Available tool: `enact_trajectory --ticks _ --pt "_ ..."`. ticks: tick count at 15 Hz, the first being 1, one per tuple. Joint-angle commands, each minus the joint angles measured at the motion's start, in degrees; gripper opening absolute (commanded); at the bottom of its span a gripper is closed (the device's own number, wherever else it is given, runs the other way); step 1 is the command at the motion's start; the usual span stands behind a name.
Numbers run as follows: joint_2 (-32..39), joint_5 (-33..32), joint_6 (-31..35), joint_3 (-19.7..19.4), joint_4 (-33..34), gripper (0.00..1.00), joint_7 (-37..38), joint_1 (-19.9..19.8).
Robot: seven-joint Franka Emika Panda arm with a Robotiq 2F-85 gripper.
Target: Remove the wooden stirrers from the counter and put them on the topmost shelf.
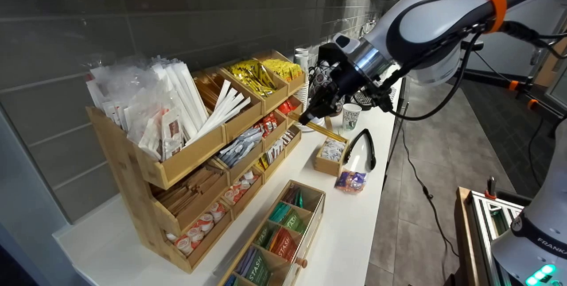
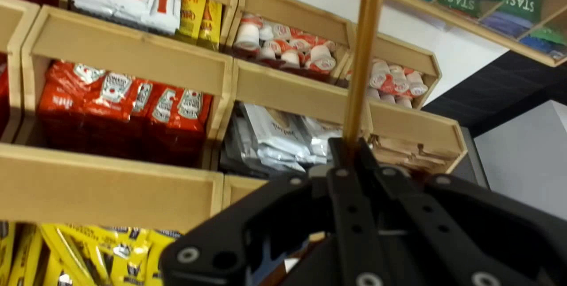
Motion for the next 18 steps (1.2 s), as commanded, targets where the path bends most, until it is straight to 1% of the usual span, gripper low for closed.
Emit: enact_trajectory --ticks 1,2,3,5,9,10,11,14,18 --pt "-2.3 4.9 -1.0 -1.8 2.1 0.02 -5.4 2.5" --pt "-2.3 6.3 -0.2 -2.1 3.1 0.02 -6.0 3.0" --pt "-2.0 3.0 0.0 -0.7 1.7 0.06 -2.9 1.5" --pt "-2.2 4.2 0.0 -1.2 3.0 0.06 -3.9 1.9" --pt "-2.2 4.5 0.0 -1.4 3.1 0.06 -4.3 2.0" --pt "-2.2 4.5 0.0 -1.4 3.1 0.02 -4.3 2.0" --pt "-0.9 5.8 2.3 -1.4 4.6 0.02 -4.8 2.4" --pt "2.3 7.0 6.8 -1.4 8.5 0.02 -4.8 2.9" --pt "7.9 7.4 10.7 -1.0 14.5 0.02 -4.1 3.4"
